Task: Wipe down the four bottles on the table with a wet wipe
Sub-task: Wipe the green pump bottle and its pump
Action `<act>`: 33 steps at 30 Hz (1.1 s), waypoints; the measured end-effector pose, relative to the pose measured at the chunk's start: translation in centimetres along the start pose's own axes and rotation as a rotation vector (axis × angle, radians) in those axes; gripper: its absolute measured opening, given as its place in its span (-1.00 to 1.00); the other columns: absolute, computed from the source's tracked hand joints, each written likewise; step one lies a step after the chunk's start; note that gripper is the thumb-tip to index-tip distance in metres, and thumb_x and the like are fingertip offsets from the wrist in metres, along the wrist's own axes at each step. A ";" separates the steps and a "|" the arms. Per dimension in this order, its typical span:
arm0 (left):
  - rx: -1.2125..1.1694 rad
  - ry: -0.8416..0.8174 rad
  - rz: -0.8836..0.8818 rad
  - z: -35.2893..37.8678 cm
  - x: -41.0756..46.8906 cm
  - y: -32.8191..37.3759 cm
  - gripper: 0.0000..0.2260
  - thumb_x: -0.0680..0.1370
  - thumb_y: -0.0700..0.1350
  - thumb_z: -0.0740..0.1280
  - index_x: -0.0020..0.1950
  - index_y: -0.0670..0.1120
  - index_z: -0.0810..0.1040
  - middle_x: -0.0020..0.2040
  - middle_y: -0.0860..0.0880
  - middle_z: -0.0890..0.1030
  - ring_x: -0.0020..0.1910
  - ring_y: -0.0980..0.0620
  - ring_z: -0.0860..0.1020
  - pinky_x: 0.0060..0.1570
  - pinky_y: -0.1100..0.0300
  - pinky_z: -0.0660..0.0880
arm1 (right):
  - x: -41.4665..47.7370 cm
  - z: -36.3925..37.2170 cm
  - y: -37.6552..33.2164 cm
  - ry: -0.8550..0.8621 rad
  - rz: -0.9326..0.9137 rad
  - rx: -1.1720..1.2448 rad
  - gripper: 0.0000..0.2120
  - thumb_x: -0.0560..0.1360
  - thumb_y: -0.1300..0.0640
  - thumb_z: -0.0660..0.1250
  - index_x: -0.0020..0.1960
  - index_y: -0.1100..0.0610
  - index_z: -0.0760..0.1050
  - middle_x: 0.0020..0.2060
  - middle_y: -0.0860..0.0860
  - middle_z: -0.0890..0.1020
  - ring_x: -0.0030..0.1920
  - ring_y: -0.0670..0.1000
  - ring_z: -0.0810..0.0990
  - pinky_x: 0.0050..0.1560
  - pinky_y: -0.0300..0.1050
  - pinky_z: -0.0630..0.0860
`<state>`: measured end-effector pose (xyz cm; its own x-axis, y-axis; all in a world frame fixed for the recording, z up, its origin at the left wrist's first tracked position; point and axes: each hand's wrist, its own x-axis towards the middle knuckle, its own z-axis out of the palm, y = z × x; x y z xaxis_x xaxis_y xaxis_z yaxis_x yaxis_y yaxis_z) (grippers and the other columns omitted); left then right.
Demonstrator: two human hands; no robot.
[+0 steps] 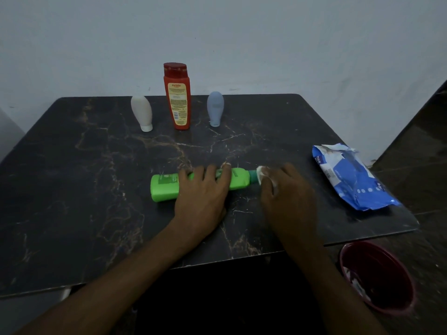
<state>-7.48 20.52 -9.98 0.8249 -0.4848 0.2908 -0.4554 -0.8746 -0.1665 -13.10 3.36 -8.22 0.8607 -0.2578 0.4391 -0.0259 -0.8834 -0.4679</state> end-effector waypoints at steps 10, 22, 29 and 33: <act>0.014 -0.077 -0.096 -0.3 0.9 -0.2 -0.25 0.54 0.20 0.20 0.63 -0.13 0.13 0.41 -0.23 0.48 0.35 -0.22 0.40 0.28 -0.21 0.29 | -1.2 1.7 0.0 -0.245 -0.100 -0.146 -0.76 0.62 0.03 0.13 0.06 0.04 0.56 0.07 -0.06 0.52 -0.20 -0.07 0.56 -0.16 -0.07 0.58; -0.022 -0.133 -0.063 -0.5 1.6 -0.4 -0.27 0.51 0.32 0.16 0.54 -0.11 0.26 0.29 -0.15 0.42 0.25 -0.13 0.43 0.25 -0.19 0.29 | 1.6 2.3 0.5 -0.183 -0.114 -0.133 -0.78 0.64 0.03 0.16 0.12 0.04 0.57 -0.12 -0.08 0.43 -0.26 -0.11 0.45 -0.32 -0.28 0.35; 0.020 -0.034 0.001 -0.1 1.5 -1.4 -0.39 0.48 0.40 0.09 0.21 -0.08 0.44 0.15 -0.14 0.47 0.07 -0.13 0.46 0.06 -0.09 0.39 | 2.9 2.7 -0.2 -0.231 -0.063 -0.096 -0.86 0.59 0.10 0.26 -0.02 0.14 0.56 -0.08 0.03 0.53 -0.16 0.02 0.55 -0.08 0.02 0.57; 0.056 0.014 0.018 0.3 1.1 -1.6 -0.34 0.46 0.40 0.08 0.24 -0.12 0.46 0.13 -0.18 0.48 0.05 -0.18 0.45 0.03 -0.11 0.39 | 6.6 2.3 -0.9 -0.394 0.022 -0.117 -0.81 0.47 0.11 0.40 0.05 0.14 0.56 0.00 0.06 0.60 -0.02 0.10 0.59 0.04 0.10 0.58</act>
<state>-5.69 21.37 -9.70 0.8117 -0.5012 0.2998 -0.4507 -0.8640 -0.2243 -6.18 3.34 -6.69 0.9875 -0.1279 0.0918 -0.0849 -0.9237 -0.3737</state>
